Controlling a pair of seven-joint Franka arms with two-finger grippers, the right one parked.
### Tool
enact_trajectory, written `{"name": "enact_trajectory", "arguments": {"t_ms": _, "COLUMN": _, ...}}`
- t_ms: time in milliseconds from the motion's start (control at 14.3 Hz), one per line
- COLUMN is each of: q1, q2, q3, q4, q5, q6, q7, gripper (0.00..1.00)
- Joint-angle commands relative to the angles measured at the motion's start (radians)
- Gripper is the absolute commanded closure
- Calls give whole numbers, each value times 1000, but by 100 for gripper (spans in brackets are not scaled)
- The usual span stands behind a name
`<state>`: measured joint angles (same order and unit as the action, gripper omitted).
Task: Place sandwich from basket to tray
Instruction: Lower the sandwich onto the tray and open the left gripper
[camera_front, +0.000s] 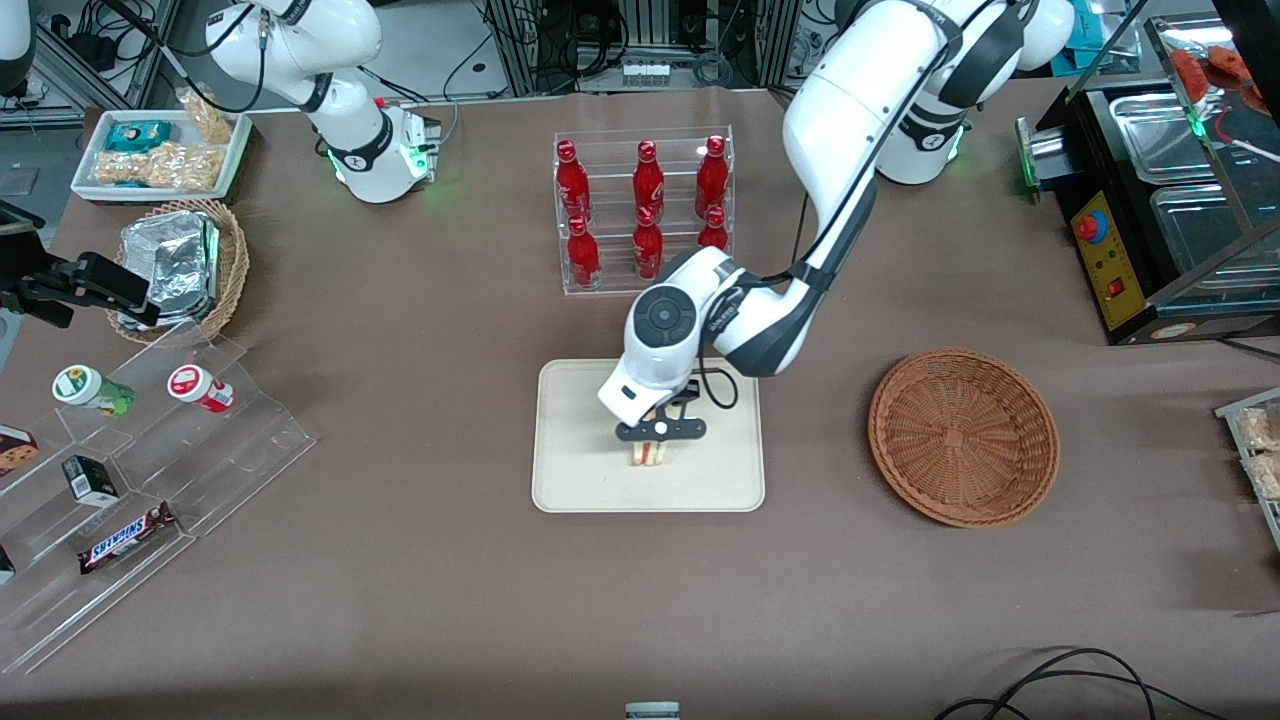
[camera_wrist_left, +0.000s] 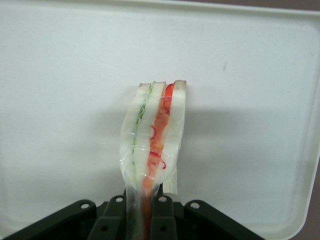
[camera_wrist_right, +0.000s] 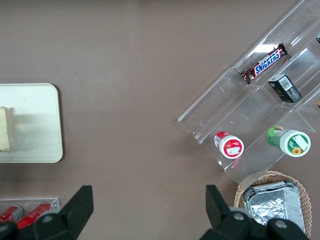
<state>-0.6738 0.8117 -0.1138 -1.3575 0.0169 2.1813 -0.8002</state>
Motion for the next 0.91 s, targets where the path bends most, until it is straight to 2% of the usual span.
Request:
{"name": "enact_trajectory", "arguments": {"t_ms": 0, "q1": -24, "q2": 41, "q3": 16, "q4": 46, "q5": 14, "q6": -8, "q7": -31, "gripper": 85}}
{"name": "enact_trajectory", "arguments": {"t_ms": 70, "q1": -23, "q2": 38, "q3": 16, "q4": 46, "q5": 14, "q6": -8, "q7": -31, "gripper": 65}}
{"name": "enact_trajectory", "arguments": {"t_ms": 140, "q1": -21, "q2": 32, "q3": 16, "q4": 46, "q5": 18, "q6": -9, "q7": -28, "gripper": 21}}
{"name": "enact_trajectory", "arguments": {"t_ms": 210, "q1": -17, "q2": 23, "q3": 17, "q4": 44, "q5": 14, "q6": -11, "q7": -34, "gripper": 0}}
{"name": "enact_trajectory", "arguments": {"t_ms": 350, "q1": -7, "q2": -17, "q3": 17, "q4": 37, "q5": 24, "q6": -18, "q7": -30, "gripper": 0}}
{"name": "enact_trajectory", "arguments": {"t_ms": 840, "q1": -6, "q2": -287, "q3": 104, "q4": -37, "q5": 26, "q6": -270, "q7": -28, "gripper": 0}}
